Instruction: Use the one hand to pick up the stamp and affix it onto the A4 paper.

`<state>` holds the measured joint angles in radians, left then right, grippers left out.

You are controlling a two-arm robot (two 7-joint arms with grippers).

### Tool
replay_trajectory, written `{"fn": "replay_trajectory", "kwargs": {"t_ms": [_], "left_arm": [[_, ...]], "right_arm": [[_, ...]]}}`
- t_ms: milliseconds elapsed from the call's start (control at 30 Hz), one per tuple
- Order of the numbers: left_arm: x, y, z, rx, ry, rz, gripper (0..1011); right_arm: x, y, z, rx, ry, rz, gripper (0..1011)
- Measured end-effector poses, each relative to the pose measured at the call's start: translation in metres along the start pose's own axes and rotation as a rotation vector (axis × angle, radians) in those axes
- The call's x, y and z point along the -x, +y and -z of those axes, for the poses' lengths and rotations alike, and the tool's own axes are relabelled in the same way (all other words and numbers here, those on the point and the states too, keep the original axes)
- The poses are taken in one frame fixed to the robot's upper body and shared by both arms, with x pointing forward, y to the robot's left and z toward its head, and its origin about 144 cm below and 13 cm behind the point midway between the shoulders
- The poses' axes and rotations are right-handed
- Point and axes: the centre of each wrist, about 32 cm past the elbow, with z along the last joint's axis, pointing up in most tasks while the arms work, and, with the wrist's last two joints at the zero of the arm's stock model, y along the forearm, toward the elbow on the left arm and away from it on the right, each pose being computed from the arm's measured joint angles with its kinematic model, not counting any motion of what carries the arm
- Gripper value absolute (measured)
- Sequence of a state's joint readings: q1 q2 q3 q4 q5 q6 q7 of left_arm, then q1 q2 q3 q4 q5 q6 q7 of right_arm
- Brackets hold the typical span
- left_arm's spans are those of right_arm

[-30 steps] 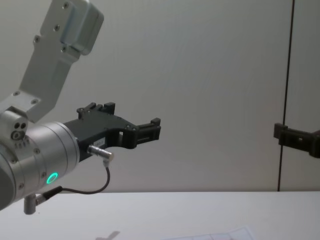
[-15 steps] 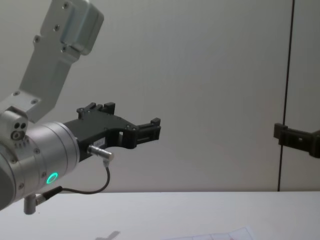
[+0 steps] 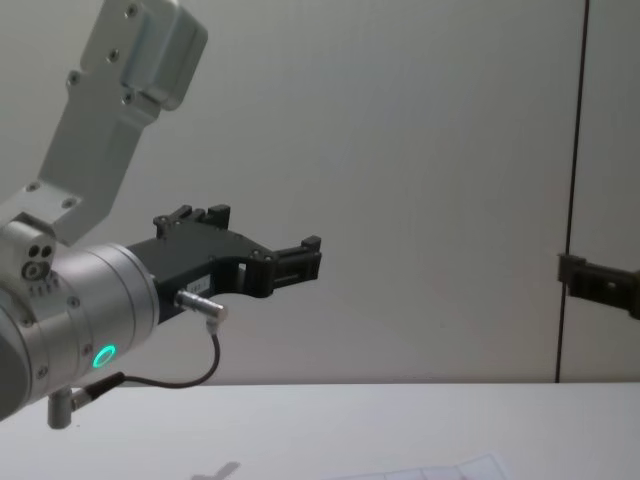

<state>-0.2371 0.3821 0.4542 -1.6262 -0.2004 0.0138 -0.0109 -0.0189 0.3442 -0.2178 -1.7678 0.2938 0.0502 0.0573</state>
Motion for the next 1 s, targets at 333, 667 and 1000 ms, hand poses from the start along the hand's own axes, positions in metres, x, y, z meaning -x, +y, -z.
{"fn": "replay_trajectory", "kwargs": {"t_ms": [333, 667, 1000], "left_arm": [[0.000, 0.000, 0.000, 0.000, 0.000, 0.000, 1001], [0.000, 0.000, 0.000, 0.000, 0.000, 0.000, 1001], [0.000, 0.000, 0.000, 0.000, 0.000, 0.000, 1001]], "right_arm": [[-0.010, -0.006, 0.001, 0.085, 0.015, 0.051, 1001], [-0.025, -0.017, 0.003, 0.227, 0.032, 0.125, 1001], [-0.030, -0.024, 0.011, 0.339, 0.039, 0.177, 1001]]}}
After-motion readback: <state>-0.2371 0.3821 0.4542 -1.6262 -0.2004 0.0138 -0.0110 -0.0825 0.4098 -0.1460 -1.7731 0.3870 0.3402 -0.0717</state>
